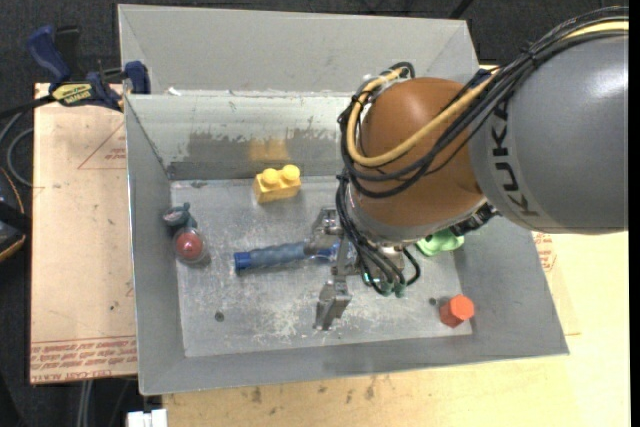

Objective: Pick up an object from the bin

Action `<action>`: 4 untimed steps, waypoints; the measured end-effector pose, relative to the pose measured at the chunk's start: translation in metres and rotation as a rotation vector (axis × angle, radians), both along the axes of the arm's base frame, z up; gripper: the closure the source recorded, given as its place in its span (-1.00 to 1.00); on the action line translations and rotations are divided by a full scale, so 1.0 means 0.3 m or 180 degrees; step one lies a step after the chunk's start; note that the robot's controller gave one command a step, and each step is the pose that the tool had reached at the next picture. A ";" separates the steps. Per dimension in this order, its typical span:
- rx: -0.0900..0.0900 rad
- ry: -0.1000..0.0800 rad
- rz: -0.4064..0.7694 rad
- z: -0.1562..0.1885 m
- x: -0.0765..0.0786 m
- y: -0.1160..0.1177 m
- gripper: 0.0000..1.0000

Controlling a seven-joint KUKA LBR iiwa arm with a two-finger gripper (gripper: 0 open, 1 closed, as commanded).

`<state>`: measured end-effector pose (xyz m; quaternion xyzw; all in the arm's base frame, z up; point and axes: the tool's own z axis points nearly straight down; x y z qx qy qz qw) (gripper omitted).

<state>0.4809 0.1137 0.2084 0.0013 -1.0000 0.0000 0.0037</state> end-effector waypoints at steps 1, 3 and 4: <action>0.0021 -0.0036 0.0544 -0.451 0.319 -0.199 -1.00; 0.0009 -0.0028 0.0537 -0.435 0.326 -0.191 -1.00; 0.0009 -0.0032 0.0530 -0.431 0.329 -0.189 -1.00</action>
Offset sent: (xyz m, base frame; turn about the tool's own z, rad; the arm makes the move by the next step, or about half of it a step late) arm 0.0925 -0.0618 -0.1384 -0.1741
